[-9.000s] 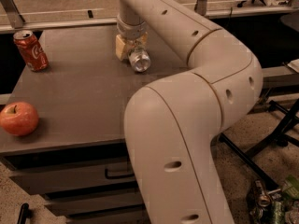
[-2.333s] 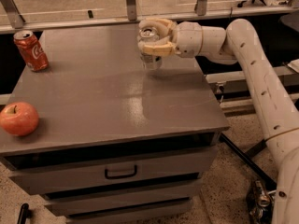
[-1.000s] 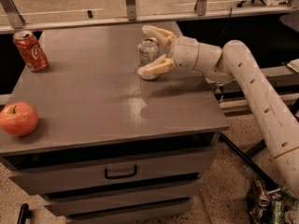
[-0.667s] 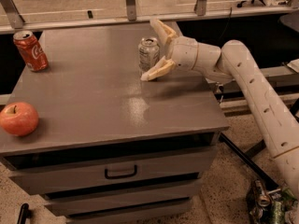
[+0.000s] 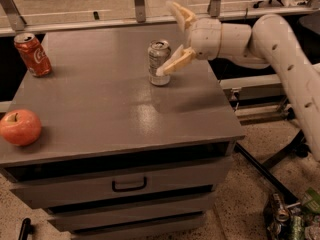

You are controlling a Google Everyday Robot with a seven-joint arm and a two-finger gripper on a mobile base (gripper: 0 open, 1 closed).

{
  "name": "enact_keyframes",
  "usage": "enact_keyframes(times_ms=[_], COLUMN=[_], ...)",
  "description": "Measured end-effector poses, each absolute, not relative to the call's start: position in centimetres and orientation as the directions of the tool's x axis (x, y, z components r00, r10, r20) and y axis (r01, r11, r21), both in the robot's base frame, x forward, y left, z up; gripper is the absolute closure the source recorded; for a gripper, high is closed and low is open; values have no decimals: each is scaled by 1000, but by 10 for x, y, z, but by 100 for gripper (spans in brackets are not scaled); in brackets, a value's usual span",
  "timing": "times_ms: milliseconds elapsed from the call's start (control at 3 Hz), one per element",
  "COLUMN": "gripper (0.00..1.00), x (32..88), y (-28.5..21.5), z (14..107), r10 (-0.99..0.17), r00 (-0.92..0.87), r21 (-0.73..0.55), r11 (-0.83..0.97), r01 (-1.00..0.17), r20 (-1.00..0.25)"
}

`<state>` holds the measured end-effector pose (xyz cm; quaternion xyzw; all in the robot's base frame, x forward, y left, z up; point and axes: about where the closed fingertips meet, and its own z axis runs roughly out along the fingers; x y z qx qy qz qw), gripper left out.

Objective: Place 7up can upright

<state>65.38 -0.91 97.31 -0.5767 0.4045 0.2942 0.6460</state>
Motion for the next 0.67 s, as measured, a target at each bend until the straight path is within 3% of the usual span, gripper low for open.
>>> enact_keyframes(times_ms=[333, 667], gripper=[0, 0], x=[630, 627], y=[-32, -36], z=[1014, 1022], r10=[-276, -296], r00=[543, 546], r21=[-601, -613], r11=[205, 220], r01=[-773, -759], r20=[-793, -783])
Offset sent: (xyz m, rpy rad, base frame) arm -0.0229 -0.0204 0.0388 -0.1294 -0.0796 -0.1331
